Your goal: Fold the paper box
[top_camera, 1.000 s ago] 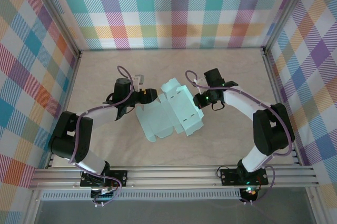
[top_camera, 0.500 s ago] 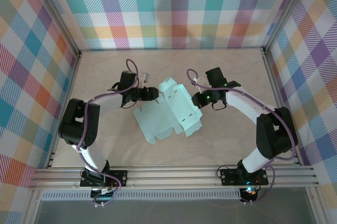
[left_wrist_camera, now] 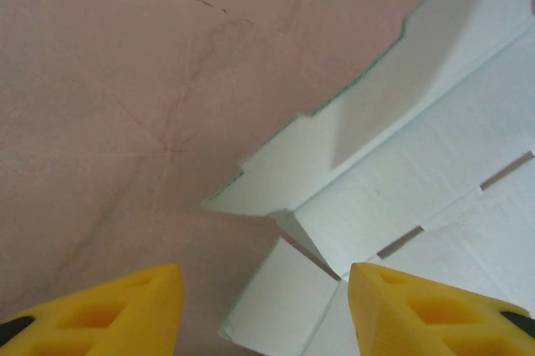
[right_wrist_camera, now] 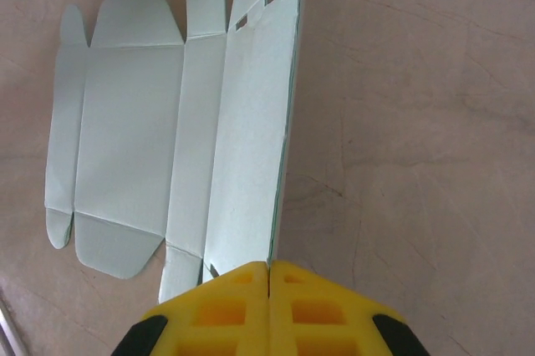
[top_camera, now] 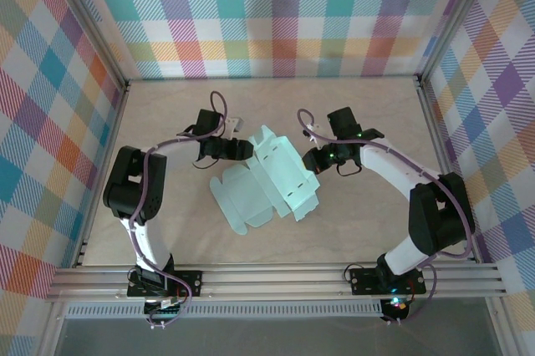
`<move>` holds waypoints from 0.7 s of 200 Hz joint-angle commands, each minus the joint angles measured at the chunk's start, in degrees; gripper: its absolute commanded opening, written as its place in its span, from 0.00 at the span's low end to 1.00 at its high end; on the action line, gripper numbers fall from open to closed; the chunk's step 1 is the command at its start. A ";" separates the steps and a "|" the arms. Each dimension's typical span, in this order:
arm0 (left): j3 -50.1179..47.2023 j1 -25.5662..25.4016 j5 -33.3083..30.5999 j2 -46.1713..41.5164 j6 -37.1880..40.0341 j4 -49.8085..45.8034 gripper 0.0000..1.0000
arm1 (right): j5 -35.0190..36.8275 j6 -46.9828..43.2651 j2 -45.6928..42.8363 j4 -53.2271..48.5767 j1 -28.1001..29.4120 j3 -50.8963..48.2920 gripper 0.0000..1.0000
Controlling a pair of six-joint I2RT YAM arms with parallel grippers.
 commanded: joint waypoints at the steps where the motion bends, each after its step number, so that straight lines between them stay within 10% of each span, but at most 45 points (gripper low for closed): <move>1: 2.51 0.61 1.17 1.83 1.77 -2.52 0.53 | -2.94 -1.63 -1.86 -1.58 0.30 0.62 0.00; 140: 0.52 0.34 7.97 1.45 0.23 0.23 0.27 | -0.87 1.44 -1.59 -0.17 -0.88 0.88 0.00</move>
